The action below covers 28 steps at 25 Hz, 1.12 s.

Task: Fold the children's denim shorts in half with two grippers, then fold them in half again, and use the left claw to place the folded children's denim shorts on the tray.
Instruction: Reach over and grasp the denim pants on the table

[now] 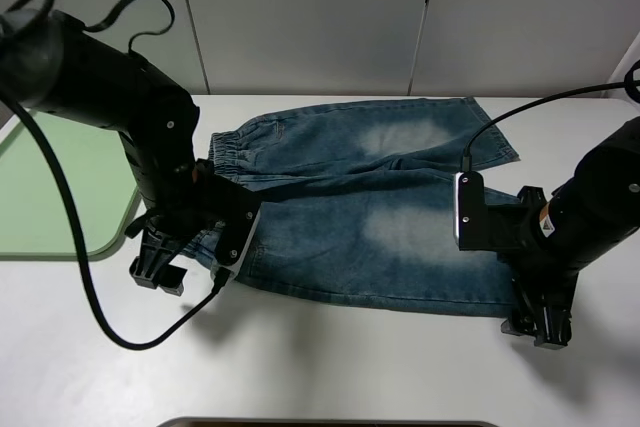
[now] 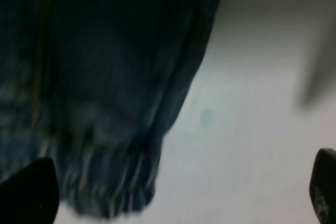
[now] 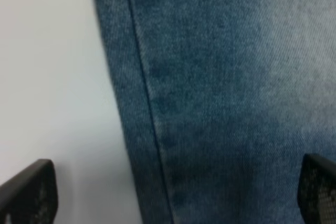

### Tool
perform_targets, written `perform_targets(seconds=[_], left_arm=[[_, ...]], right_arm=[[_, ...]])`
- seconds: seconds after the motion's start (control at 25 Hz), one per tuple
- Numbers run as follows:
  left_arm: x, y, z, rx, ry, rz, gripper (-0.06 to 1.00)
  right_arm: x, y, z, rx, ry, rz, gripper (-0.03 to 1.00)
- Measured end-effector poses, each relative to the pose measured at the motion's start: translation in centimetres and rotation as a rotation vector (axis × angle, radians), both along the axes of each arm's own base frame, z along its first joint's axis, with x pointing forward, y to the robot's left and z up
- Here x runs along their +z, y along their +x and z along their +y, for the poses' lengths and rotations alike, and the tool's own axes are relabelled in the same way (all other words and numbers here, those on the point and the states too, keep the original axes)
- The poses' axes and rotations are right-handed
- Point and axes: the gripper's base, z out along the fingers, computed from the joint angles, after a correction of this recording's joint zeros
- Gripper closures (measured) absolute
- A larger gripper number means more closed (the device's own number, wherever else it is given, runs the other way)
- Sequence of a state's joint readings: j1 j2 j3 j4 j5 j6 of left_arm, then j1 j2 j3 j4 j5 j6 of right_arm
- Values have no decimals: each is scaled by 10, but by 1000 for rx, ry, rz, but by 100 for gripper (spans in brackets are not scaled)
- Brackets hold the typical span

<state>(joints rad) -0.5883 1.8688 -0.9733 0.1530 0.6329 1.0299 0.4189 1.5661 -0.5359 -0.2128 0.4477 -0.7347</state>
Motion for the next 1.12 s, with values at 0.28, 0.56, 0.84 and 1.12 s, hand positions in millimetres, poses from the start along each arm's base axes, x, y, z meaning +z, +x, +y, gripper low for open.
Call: perform_targets(seconds=[0.28,0.56,0.84,1.12], left_arm=[[-28,1,-10,-58,33,21,0],[-31,5,-13,-69,10,-12,1],[-31,5,-14,-63,4,-11,2],[-36,-1,-10,-67,8,-3,22]], right_arm=[[-14,1,1,3,-16,45,27],[-33,3,2,14,-32,90,27],[-37,4,2,15,-48,115,27],[-40,8,-14,-93,-37,139,27]])
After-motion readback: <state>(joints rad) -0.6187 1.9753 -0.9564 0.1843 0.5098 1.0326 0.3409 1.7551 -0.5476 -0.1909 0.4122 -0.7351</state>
